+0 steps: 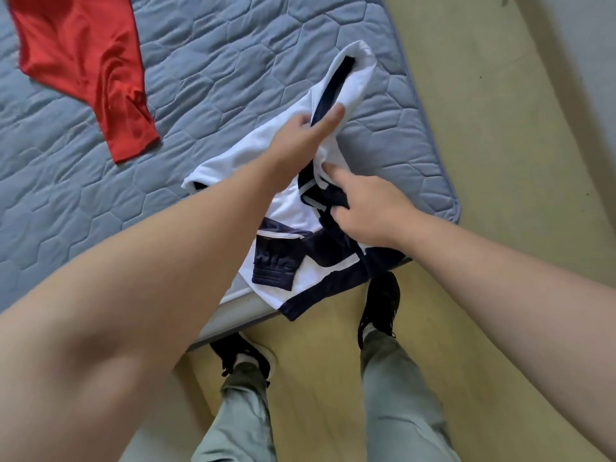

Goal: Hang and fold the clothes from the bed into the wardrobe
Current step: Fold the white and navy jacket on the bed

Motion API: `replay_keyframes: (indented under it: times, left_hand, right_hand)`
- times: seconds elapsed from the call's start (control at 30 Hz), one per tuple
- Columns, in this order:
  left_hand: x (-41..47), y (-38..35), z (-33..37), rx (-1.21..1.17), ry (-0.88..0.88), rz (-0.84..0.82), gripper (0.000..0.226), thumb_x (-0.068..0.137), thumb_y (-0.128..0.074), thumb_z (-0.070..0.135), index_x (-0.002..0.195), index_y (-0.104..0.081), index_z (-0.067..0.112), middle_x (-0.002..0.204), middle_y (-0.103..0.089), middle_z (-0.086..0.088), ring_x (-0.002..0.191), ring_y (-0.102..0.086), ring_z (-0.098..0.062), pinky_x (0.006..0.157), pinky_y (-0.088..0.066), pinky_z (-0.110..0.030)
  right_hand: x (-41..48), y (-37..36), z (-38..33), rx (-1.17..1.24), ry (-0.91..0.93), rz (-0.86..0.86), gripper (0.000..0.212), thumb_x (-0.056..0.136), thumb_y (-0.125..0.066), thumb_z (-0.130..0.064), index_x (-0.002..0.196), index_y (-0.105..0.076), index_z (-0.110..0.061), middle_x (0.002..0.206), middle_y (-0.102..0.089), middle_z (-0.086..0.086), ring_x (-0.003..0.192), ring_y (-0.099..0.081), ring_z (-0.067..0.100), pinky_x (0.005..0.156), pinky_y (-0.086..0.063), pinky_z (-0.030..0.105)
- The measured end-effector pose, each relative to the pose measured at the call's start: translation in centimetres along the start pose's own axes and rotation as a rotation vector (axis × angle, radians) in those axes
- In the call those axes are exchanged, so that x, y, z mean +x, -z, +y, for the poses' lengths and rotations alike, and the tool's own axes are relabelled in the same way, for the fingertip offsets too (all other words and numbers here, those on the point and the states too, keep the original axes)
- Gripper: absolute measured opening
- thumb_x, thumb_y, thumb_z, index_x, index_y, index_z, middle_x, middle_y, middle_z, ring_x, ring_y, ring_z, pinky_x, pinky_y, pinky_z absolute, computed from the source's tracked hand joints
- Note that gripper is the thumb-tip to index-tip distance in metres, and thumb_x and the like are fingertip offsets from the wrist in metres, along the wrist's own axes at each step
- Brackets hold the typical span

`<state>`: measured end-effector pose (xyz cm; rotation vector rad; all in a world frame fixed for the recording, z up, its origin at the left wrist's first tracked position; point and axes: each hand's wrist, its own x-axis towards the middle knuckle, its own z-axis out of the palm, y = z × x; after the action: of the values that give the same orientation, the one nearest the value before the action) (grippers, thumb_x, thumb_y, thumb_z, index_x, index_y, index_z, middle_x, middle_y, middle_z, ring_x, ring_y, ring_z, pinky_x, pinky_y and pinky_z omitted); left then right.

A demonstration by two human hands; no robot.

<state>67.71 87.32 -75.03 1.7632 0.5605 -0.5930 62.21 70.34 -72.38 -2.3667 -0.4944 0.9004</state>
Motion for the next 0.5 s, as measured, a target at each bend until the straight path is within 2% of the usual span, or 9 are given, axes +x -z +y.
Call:
replay_keyframes:
  times: [0.1, 0.17, 0.2, 0.23, 0.3, 0.37, 0.43, 0.5]
  left_hand:
    - [-0.2, 0.1, 0.4, 0.228, 0.029, 0.06, 0.065, 0.068, -0.076, 0.07, 0.108, -0.061, 0.021, 0.095, -0.066, 0.012, 0.086, -0.064, -0.008, 0.07, -0.049, -0.026]
    - [-0.1, 0.3, -0.2, 0.434, 0.035, 0.193, 0.039, 0.082, -0.068, 0.046, 0.109, -0.059, 0.019, 0.097, -0.064, 0.006, 0.09, -0.062, -0.018, 0.072, -0.046, -0.031]
    - [-0.5, 0.7, -0.6, 0.489, 0.032, 0.263, 0.023, 0.088, -0.058, 0.033, 0.106, -0.06, 0.019, 0.095, -0.063, 0.004, 0.091, -0.06, -0.023, 0.072, -0.042, -0.032]
    - [-1.1, 1.2, -1.1, 0.468, 0.03, 0.339, 0.019, 0.089, -0.05, 0.024, 0.102, -0.061, 0.018, 0.094, -0.063, 0.003, 0.091, -0.059, -0.026, 0.073, -0.04, -0.031]
    - [-2.4, 2.6, -2.9, 0.248, 0.065, 0.467, 0.023, 0.092, -0.043, 0.023, 0.1, -0.064, 0.019, 0.095, -0.066, 0.002, 0.093, -0.059, -0.026, 0.076, -0.042, -0.033]
    - [-4.0, 3.5, -5.8, -0.062, 0.161, 0.558, 0.029, 0.098, -0.043, 0.039, 0.097, -0.065, 0.02, 0.092, -0.067, 0.001, 0.094, -0.061, -0.025, 0.083, -0.048, -0.036]
    - [-5.4, 4.1, -9.2, -0.424, 0.355, 0.587, 0.038, 0.098, -0.049, 0.054, 0.103, -0.062, 0.019, 0.094, -0.066, 0.003, 0.097, -0.064, -0.024, 0.09, -0.051, -0.036]
    - [-6.5, 5.0, -11.9, -0.574, 0.523, 0.537, 0.043, 0.096, -0.053, 0.059, 0.113, -0.057, 0.02, 0.1, -0.066, 0.001, 0.099, -0.065, -0.025, 0.093, -0.052, -0.038]
  right_hand:
    - [-0.3, -2.3, -1.9, -0.099, 0.074, -0.033, 0.08, 0.09, -0.05, -0.022, 0.155, -0.01, -0.043, 0.122, -0.065, 0.007, 0.102, -0.062, 0.04, 0.077, -0.05, 0.043]
    - [-0.4, -3.6, -2.9, -0.095, 0.088, -0.02, 0.081, 0.09, -0.051, -0.021, 0.154, -0.008, -0.047, 0.123, -0.063, 0.003, 0.098, -0.062, 0.039, 0.073, -0.05, 0.042]
    - [-0.4, -4.2, -3.3, -0.075, 0.097, -0.007, 0.082, 0.089, -0.051, -0.02, 0.154, -0.008, -0.048, 0.126, -0.061, 0.0, 0.098, -0.062, 0.038, 0.073, -0.051, 0.042]
    - [-0.5, -5.0, -3.7, -0.05, 0.111, 0.012, 0.082, 0.089, -0.052, -0.02, 0.153, -0.011, -0.047, 0.129, -0.058, -0.003, 0.099, -0.062, 0.037, 0.073, -0.053, 0.043]
    - [-0.9, -6.8, -4.4, -0.035, 0.144, 0.041, 0.079, 0.088, -0.055, -0.022, 0.153, -0.017, -0.044, 0.14, -0.049, -0.007, 0.098, -0.063, 0.036, 0.071, -0.056, 0.047]
    - [-1.7, -9.0, -4.9, -0.116, 0.163, -0.001, 0.078, 0.09, -0.057, -0.028, 0.154, -0.015, -0.041, 0.154, -0.033, -0.003, 0.096, -0.064, 0.037, 0.067, -0.055, 0.044]
    - [-2.2, -11.3, -5.1, -0.183, 0.159, -0.121, 0.083, 0.091, -0.058, -0.034, 0.155, -0.006, -0.04, 0.164, -0.014, 0.002, 0.094, -0.065, 0.039, 0.063, -0.049, 0.038]
    - [-2.4, -13.1, -5.0, -0.203, 0.138, -0.279, 0.089, 0.092, -0.06, -0.039, 0.157, 0.001, -0.04, 0.169, 0.006, 0.0, 0.095, -0.065, 0.037, 0.063, -0.043, 0.035]
